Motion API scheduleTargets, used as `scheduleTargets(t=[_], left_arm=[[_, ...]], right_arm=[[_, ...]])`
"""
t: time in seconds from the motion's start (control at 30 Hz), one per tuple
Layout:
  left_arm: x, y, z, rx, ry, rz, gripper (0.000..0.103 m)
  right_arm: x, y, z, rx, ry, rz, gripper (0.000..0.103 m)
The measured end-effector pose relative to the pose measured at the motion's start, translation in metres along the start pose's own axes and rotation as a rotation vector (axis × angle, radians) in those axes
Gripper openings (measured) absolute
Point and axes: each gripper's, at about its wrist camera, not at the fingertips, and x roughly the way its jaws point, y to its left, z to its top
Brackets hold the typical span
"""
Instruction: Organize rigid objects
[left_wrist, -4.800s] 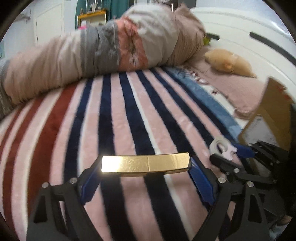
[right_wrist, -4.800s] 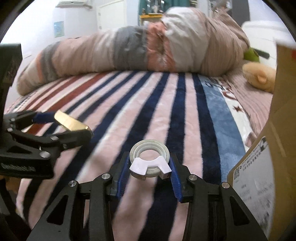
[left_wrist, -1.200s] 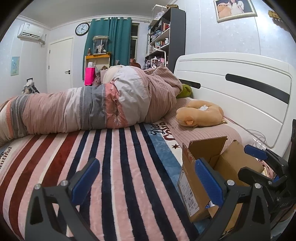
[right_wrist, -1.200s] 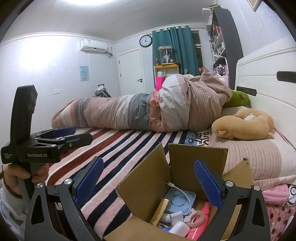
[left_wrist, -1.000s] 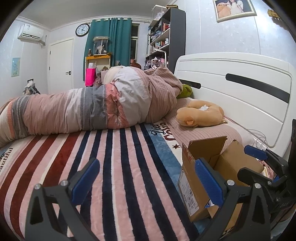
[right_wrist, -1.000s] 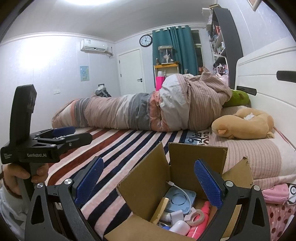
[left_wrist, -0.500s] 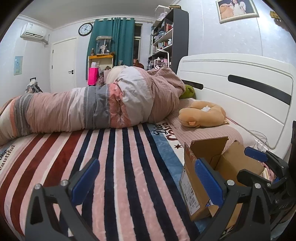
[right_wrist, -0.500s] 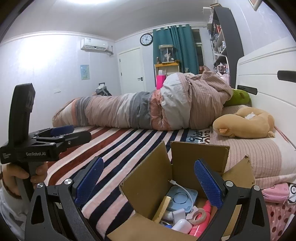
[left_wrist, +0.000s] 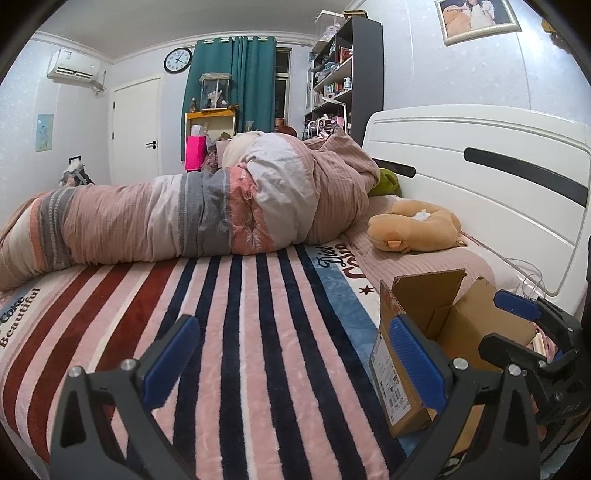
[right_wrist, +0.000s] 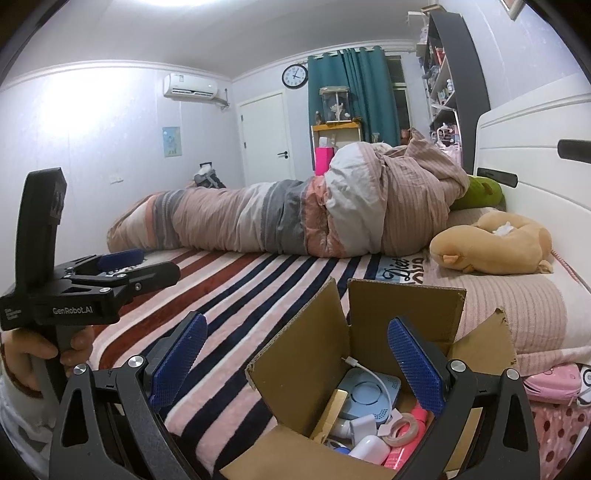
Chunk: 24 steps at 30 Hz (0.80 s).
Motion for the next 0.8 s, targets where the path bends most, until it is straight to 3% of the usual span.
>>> scheduleTargets(t=[0.8], left_arm=[[-0.0003,0.0043,-0.0013,0.009,-0.001,0.022,0.102]], right_arm=[[0.0004,-0.0069,-0.0020,0.007,0.008,0.002,0.099]])
